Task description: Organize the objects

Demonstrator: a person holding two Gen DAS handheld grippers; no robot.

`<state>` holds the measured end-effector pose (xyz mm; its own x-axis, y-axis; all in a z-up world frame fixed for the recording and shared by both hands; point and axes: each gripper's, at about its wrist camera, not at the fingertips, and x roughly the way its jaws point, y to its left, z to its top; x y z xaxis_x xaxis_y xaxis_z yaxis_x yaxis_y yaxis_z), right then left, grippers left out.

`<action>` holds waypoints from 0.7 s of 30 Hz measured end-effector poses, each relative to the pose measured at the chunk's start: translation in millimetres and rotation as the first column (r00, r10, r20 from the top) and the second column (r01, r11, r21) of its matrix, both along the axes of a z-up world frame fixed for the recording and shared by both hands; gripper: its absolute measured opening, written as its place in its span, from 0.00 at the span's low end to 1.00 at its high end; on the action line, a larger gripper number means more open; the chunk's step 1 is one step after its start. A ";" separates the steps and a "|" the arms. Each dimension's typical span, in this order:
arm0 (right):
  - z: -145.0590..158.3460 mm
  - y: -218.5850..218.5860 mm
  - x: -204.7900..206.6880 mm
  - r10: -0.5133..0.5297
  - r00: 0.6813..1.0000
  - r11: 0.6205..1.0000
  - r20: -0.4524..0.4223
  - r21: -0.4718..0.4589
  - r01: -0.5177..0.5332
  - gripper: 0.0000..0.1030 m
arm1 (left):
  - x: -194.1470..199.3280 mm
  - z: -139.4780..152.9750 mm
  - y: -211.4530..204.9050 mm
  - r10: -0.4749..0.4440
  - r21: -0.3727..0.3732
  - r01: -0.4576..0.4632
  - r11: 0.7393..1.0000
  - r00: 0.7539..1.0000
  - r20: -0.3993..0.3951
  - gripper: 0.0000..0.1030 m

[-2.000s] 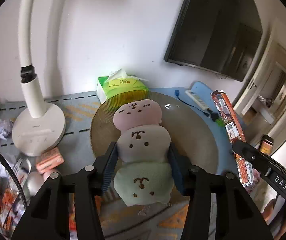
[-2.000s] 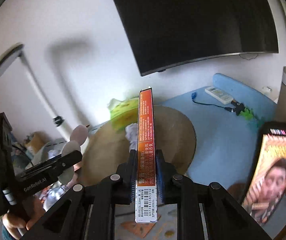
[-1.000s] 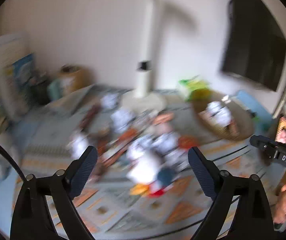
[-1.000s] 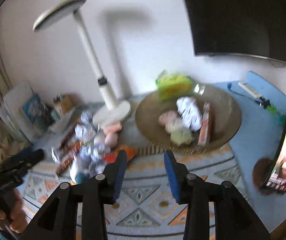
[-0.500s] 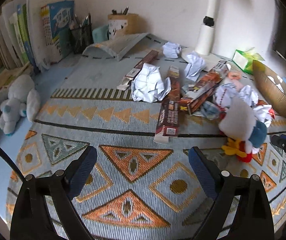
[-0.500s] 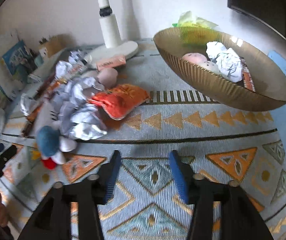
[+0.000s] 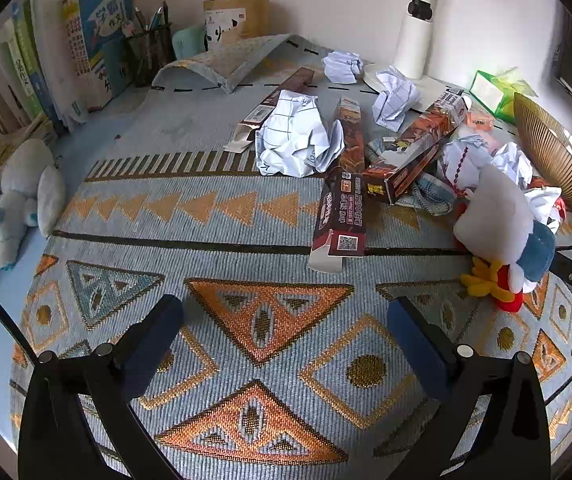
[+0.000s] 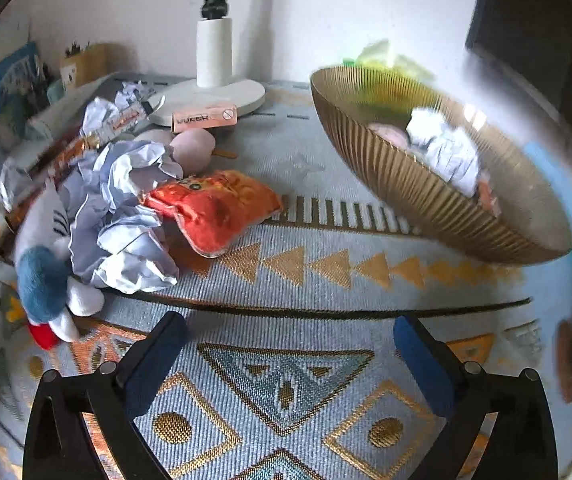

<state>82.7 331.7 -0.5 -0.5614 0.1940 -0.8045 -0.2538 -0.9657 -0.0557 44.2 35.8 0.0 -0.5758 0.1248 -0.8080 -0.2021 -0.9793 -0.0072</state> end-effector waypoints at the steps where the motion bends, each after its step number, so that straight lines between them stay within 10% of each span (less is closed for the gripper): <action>1: -1.7 7.9 0.3 -0.013 1.000 0.998 -0.002 -0.055 0.012 1.00 | 0.0 0.1 0.8 0.000 -0.003 0.000 1.000 1.000 0.000 1.00; 21: -1.1 4.1 -2.3 -0.014 1.000 0.999 -0.001 -0.043 0.014 1.00 | -0.6 0.0 1.8 -0.002 -0.005 0.002 1.000 1.000 0.002 1.00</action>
